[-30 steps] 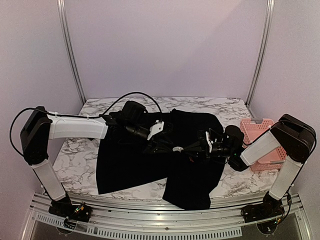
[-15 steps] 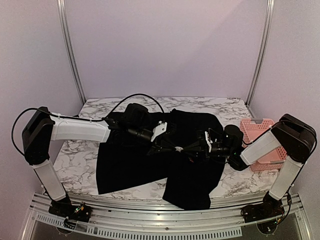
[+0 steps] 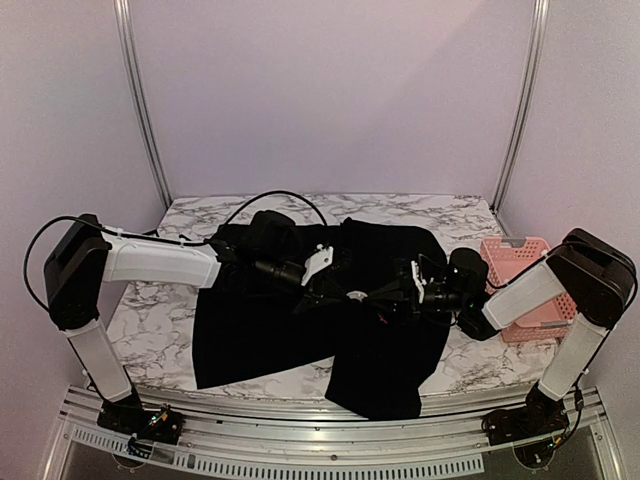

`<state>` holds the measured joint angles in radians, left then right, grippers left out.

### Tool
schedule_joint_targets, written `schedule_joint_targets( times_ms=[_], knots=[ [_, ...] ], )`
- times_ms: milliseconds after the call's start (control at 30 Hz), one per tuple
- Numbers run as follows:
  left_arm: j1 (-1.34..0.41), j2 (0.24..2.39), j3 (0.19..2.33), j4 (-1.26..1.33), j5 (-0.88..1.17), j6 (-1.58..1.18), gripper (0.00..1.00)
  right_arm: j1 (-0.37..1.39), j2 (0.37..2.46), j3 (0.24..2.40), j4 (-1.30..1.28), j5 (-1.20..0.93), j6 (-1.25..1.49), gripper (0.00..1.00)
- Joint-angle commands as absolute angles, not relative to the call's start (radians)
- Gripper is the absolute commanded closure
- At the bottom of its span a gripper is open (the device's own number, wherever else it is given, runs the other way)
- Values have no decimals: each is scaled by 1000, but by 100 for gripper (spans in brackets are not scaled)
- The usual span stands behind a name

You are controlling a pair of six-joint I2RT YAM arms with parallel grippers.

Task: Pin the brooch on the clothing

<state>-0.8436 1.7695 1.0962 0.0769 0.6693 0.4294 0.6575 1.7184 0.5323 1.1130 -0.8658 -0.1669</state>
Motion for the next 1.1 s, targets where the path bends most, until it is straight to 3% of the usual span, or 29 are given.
schedule_joint_targets(
  times_ms=[0, 400, 500, 567, 633, 733, 933, 1067],
  knots=[
    [-853, 1787, 1085, 131, 678, 398, 100, 658, 1692, 551, 1087, -873, -187, 100],
    [-850, 1797, 1080, 205, 695, 248, 100, 657, 1684, 561, 1034, -872, -188, 100],
    [-850, 1783, 1065, 215, 674, 270, 78, 653, 1680, 561, 1009, -866, -197, 100],
    [-850, 1766, 1056, 216, 670, 283, 75, 647, 1679, 561, 1001, -869, -197, 100],
    [-850, 1758, 1052, 217, 670, 290, 79, 646, 1675, 561, 995, -868, -199, 100],
    [-850, 1766, 1055, 205, 672, 301, 99, 646, 1672, 562, 1003, -861, -200, 100],
    [-853, 1785, 1060, 153, 672, 337, 94, 647, 1664, 563, 1000, -865, -197, 100],
    [-860, 1803, 1066, 190, 664, 314, 100, 647, 1664, 567, 997, -870, -196, 100]
  ],
)
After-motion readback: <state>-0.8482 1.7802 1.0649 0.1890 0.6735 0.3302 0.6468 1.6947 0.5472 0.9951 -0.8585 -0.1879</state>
